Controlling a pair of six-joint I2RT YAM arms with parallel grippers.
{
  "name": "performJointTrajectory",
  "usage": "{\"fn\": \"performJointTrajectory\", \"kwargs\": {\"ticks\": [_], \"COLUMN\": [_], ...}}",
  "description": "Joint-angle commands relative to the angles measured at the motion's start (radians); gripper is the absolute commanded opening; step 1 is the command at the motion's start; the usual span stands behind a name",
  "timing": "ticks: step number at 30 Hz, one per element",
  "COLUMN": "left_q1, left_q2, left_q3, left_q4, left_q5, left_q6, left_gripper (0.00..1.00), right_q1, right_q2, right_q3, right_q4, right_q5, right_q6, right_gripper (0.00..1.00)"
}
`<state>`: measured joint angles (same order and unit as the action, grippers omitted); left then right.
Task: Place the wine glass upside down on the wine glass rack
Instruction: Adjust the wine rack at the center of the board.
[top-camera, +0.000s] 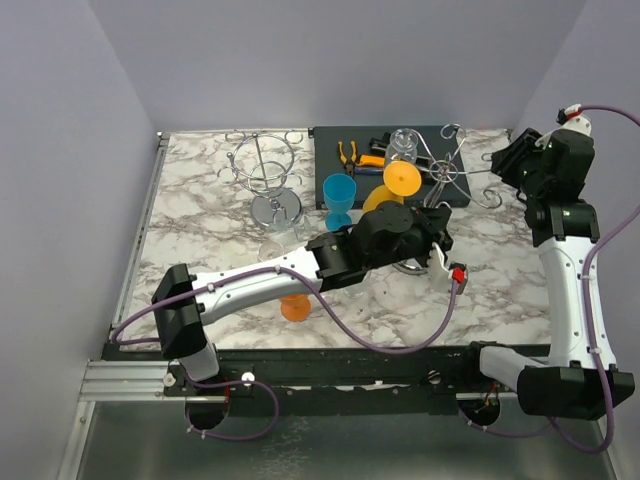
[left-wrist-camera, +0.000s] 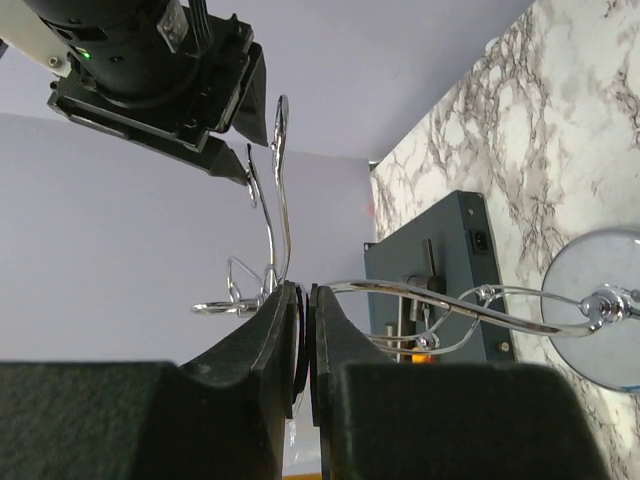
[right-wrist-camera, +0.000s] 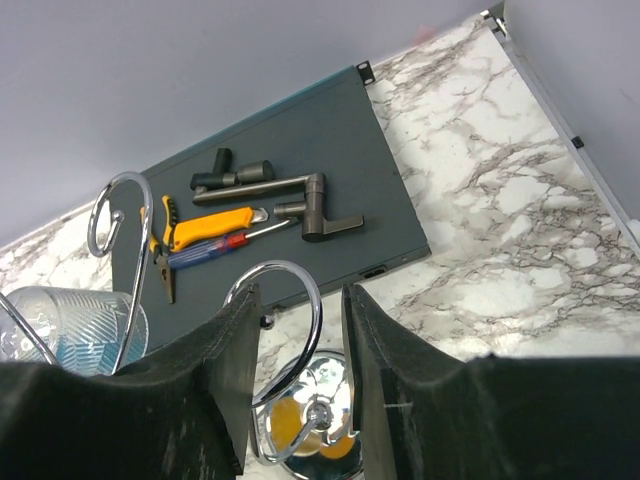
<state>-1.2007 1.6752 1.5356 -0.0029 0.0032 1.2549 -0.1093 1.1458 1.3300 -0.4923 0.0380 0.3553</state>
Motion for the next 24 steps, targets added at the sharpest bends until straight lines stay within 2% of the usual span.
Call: {"fn": "performJointTrajectory", "kwargs": {"ticks": [1,3,7,11,14,17,19,22,24], "left_q1": [0.021,0.021,0.021,0.018,0.012,0.012,0.012,0.011,0.011], "left_q2": [-0.063,-0.080,-0.111,-0.139,-0.146,-0.161,-0.176,-0.207,-0.227], "left_q3": [-0.067,-0.089,-0.107,-0.109,-0.076,-0.031,0.005,0.058,0.104], "left_q4": [-0.035,-0.035,-0.033,-0.031,-0.033,-0.047,-0.082,-0.142,-0.193], "left_q5": [-0.058,-0.054,-0.040,-0.004,-0.005,-0.005,0.015,0.022,0.005], "left_q6": [-0.001,0.001,-0.055,-0.104,-0.208,-0.348,-0.429,-0.541,-0.606], "left_gripper": [0.14,0.17,0.49,0.66,0.77,0.91,0.97,0.99,0.99], "right_q1": [-0.004,-0.003,-0.004,-0.004,-0.004,-0.004,-0.003,-0.004,-0.003], "right_q2": [-0.016,-0.022,-0.031,-0.027,-0.020,-0.011,-0.007,-0.003,-0.003], "right_q3": [-0.031,-0.033,-0.015,0.017,0.053,0.114,0.168,0.246,0.302], "right_q4": [-0.057,-0.058,-0.066,-0.069,-0.076,-0.090,-0.108,-0.128,-0.144], "right_q5": [0.046,0.042,0.031,0.025,0.019,0.012,0.006,-0.029,-0.063], "right_q6": [-0.024,-0.023,-0.024,-0.019,-0.019,-0.027,-0.038,-0.064,-0.071], "right_gripper": [0.40,0.40,0.40,0.42,0.47,0.57,0.67,0.82,0.88]}}
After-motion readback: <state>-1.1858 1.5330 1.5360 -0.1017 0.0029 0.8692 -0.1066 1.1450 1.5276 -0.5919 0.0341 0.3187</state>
